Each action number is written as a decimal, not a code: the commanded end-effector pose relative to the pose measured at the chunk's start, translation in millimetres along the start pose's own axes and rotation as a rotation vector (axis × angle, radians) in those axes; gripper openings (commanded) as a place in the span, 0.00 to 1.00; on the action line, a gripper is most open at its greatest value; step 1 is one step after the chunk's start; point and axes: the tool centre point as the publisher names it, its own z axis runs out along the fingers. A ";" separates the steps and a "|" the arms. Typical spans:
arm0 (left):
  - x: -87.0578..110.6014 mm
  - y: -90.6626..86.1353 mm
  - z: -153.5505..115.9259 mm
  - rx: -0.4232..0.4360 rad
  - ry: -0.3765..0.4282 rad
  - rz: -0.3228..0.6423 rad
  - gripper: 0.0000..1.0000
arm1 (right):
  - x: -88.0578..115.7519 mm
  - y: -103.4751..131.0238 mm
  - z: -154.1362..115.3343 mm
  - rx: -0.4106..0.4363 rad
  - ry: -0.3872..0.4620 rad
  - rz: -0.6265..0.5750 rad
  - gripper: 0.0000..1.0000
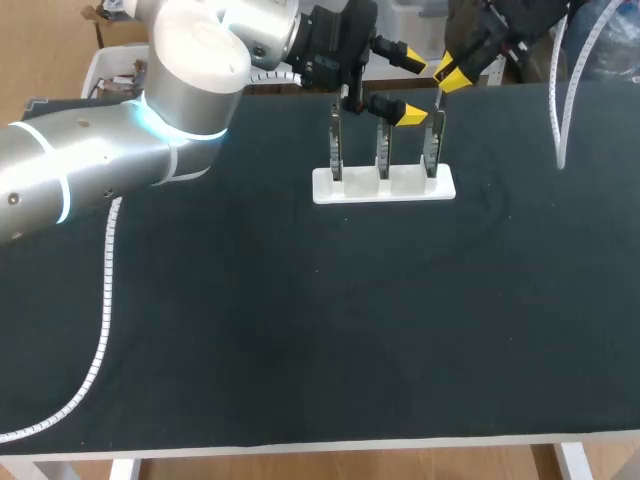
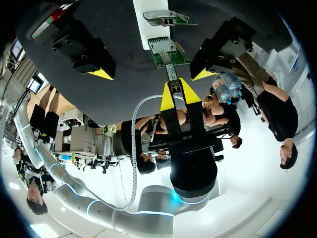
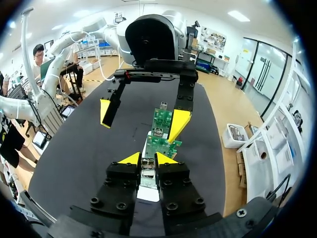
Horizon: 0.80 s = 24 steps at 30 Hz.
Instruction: Pick up the optical module with the left hand, and insert it into the network port with the right hand.
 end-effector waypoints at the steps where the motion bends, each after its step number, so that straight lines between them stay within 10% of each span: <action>1: -1.0 0.2 0.2 0.000 0.004 -0.001 1.00 | 6.0 -8.7 2.3 -0.037 -0.009 0.004 0.00; 24: -1.0 0.2 0.2 0.000 0.004 -0.001 1.00 | 9.3 -0.7 2.7 -0.001 0.012 0.003 0.00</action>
